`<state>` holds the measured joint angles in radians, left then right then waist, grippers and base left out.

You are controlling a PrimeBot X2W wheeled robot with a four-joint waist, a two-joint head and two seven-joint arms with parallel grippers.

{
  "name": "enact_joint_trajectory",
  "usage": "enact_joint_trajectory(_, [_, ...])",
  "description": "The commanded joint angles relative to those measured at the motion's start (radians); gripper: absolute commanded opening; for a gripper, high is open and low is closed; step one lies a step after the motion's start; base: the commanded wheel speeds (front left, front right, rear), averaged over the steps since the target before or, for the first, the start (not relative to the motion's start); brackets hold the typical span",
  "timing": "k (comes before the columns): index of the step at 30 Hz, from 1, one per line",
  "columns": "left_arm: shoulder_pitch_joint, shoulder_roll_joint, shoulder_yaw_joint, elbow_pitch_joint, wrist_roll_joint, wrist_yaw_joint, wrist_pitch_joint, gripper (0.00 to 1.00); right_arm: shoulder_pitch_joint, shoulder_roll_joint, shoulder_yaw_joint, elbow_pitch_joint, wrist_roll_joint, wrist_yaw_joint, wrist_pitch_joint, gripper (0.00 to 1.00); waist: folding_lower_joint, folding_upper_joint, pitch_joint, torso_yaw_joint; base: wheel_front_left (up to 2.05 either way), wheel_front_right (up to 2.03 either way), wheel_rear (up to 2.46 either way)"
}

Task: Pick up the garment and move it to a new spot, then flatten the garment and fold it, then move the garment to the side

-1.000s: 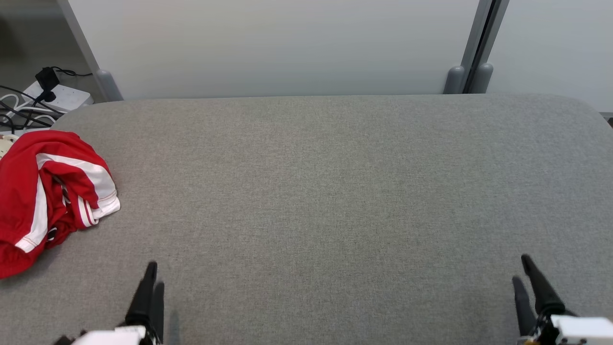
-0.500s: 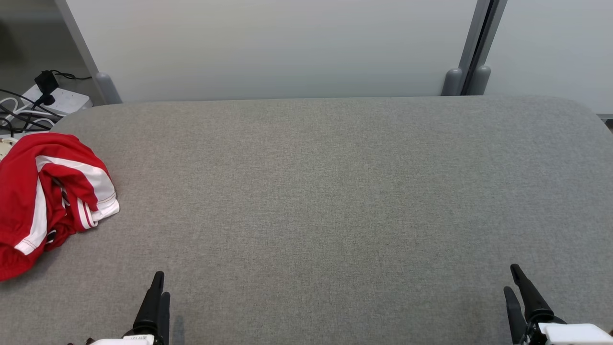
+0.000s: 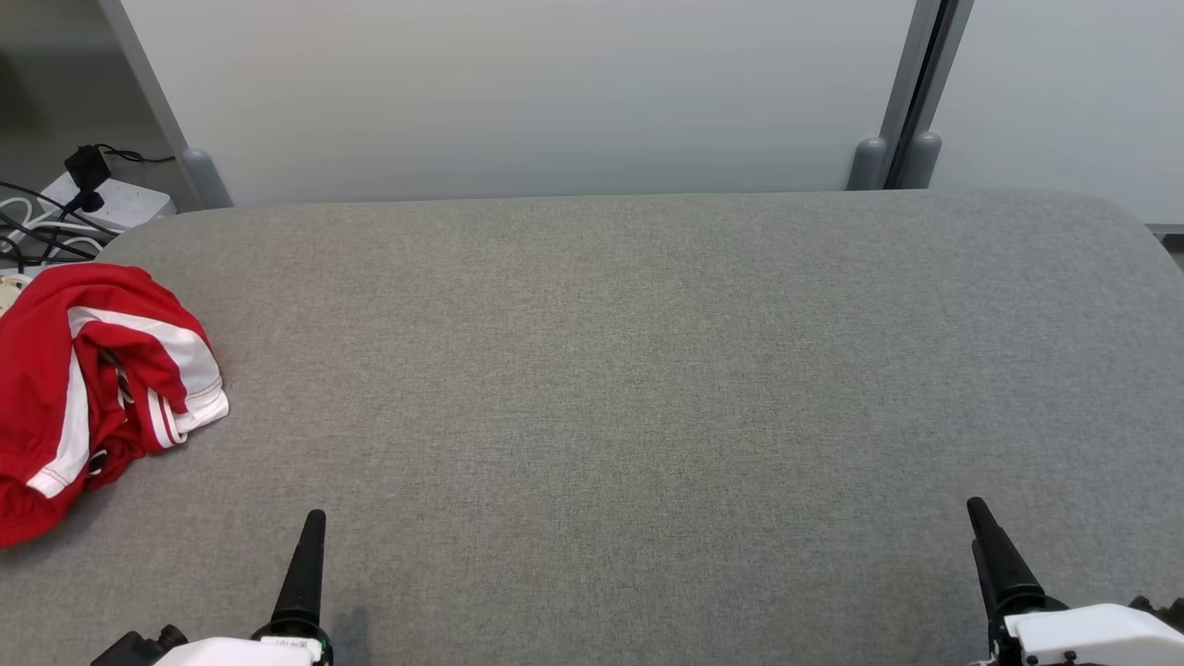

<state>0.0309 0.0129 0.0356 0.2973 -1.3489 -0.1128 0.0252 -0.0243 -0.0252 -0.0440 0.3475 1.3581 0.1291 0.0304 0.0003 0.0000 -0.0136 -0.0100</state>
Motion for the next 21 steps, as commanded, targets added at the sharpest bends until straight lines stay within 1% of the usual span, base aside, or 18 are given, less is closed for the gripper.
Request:
enact_joint_trajectory(1, [-0.048, 0.01, 0.001, -0.035, 0.032, 0.004, -0.009, 1.0, -0.045, -0.015, 0.013, -0.032, -0.038, 0.0, -0.014, 1.0, -0.0002, 0.0, -0.001, 0.0, 0.0, 0.0, 0.0])
enact_joint_trajectory(12, [-0.044, 0.013, -0.033, -0.075, 0.196, 0.025, -0.041, 1.0, -0.045, -0.011, 0.048, -0.06, -0.179, 0.001, -0.047, 1.0, -0.0002, 0.0, -0.011, -0.001, 0.0, 0.0, 0.0])
enact_joint_trajectory(13, [-0.044, 0.013, -0.033, -0.075, 0.196, 0.025, -0.041, 1.0, -0.045, -0.011, 0.048, -0.06, -0.179, 0.001, -0.047, 1.0, -0.0002, 0.0, -0.011, -0.001, 0.0, 0.0, 0.0])
enact_joint_trajectory(21, [-0.045, 0.016, -0.061, -0.096, 0.298, 0.049, -0.065, 1.0, -0.048, -0.011, 0.07, -0.074, -0.284, 0.001, -0.07, 1.0, -0.0002, 0.0, -0.017, -0.003, 0.0, 0.0, 0.0])
